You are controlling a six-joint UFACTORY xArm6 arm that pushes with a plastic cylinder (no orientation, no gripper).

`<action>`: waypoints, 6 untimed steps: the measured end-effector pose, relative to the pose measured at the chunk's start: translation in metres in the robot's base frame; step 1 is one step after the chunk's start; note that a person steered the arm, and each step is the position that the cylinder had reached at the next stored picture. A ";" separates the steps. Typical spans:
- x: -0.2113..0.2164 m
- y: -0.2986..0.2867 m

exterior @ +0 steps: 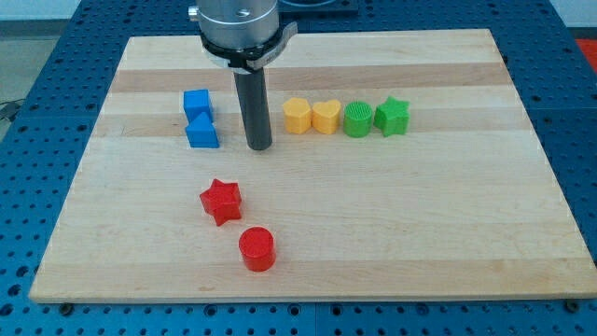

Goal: Move the red star towards red circle

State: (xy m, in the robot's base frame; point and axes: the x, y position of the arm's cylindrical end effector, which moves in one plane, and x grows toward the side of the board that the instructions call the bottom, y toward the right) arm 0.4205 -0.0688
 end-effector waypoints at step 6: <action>-0.015 -0.004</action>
